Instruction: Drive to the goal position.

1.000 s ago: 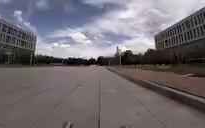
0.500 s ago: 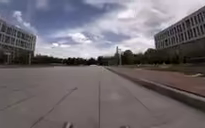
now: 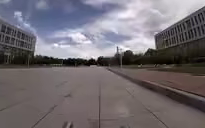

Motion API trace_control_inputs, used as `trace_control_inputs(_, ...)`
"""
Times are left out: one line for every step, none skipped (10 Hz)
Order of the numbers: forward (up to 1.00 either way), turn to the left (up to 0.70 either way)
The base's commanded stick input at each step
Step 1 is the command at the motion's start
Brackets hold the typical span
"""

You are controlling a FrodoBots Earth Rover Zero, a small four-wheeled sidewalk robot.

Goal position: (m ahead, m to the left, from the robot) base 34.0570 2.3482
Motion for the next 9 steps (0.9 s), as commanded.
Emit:
trace_control_inputs(1.00,0.03)
trace_control_inputs(1.00,0.03)
trace_control_inputs(1.00,0.03)
trace_control_inputs(1.00,0.03)
trace_control_inputs(1.00,0.03)
trace_control_inputs(1.00,0.03)
trace_control_inputs(1.00,0.03)
trace_control_inputs(1.00,0.03)
trace_control_inputs(1.00,0.03)
